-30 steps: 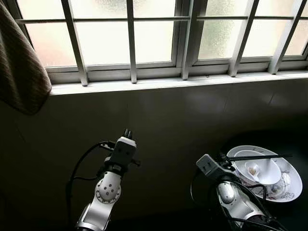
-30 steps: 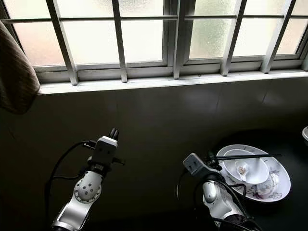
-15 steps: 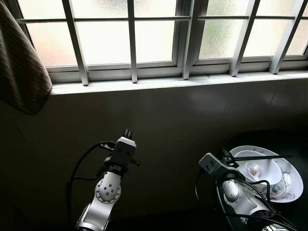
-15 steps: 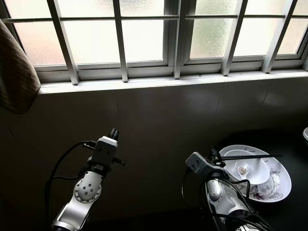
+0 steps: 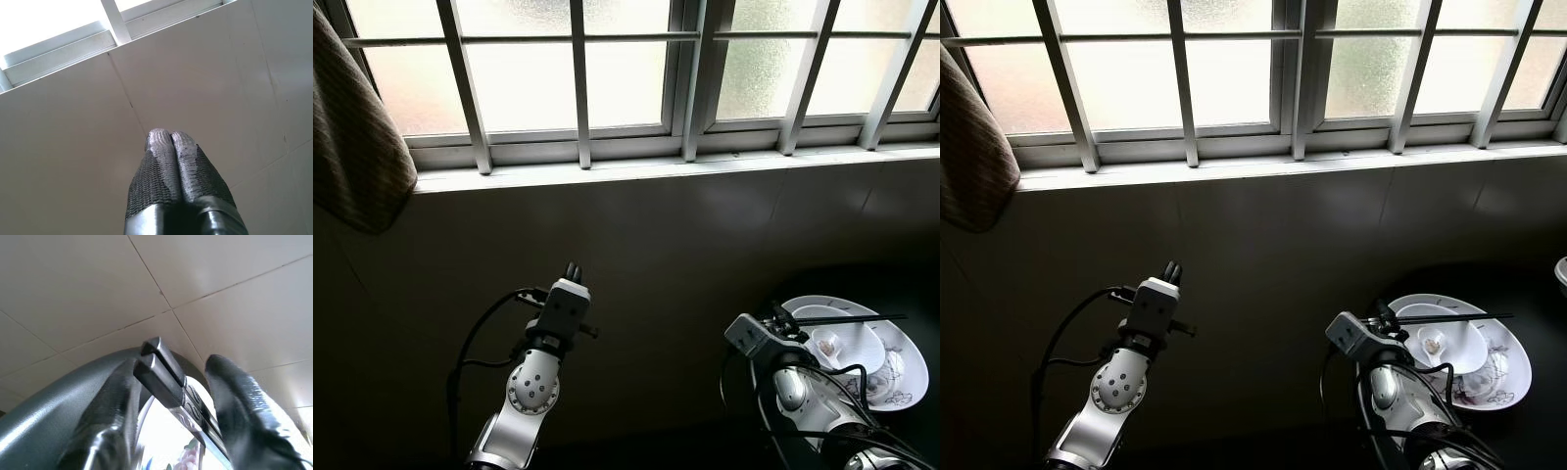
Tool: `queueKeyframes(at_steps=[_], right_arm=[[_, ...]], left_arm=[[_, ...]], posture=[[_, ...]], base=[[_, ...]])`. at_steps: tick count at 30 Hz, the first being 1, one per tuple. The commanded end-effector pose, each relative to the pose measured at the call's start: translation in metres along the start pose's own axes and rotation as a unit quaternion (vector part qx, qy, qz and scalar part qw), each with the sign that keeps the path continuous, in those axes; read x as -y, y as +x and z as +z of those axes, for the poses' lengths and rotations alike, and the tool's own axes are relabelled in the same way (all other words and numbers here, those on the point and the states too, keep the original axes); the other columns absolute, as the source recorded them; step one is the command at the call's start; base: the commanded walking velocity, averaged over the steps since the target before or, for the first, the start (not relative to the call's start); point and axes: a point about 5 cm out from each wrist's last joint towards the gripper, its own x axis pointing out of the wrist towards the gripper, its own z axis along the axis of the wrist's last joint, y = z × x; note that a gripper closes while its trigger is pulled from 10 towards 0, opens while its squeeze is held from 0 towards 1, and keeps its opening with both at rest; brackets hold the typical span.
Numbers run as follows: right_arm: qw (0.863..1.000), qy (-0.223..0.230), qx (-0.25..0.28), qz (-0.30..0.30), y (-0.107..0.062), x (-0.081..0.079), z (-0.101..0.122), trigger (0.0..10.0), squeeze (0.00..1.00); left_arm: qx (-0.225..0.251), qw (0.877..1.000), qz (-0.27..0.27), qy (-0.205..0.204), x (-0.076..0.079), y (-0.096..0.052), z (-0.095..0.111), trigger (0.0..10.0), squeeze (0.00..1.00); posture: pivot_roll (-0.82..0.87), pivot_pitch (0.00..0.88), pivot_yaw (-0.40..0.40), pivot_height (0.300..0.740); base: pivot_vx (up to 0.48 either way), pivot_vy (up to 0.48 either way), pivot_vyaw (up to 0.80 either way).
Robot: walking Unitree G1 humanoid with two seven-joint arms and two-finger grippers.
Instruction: Kitchen organization
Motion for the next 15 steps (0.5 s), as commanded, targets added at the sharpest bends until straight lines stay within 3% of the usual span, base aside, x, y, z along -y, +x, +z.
queueKeyframes(at_steps=[1,9,15], right_arm=[[1.000,-0.011,0.011,-0.010,0.003,0.007,0.002,0.0,0.00],[0.998,-0.040,0.018,-0.033,0.002,0.008,0.002,0.0,0.00],[0.984,-0.126,0.048,-0.119,0.003,0.024,0.008,0.0,0.00]], left_arm=[[-0.006,1.000,-0.001,0.000,0.002,-0.001,-0.003,10.0,0.00],[-0.008,1.000,-0.002,0.001,0.002,-0.001,-0.003,10.0,0.00],[-0.009,1.000,-0.002,0.002,0.002,-0.002,-0.005,10.0,0.00]], posture=[[0.02,0.000,-0.011,0.740],[0.02,0.000,-0.011,0.740],[0.02,0.000,-0.011,0.740]], base=[[0.000,0.000,0.00],[0.000,0.000,0.00],[0.000,0.000,0.00]])
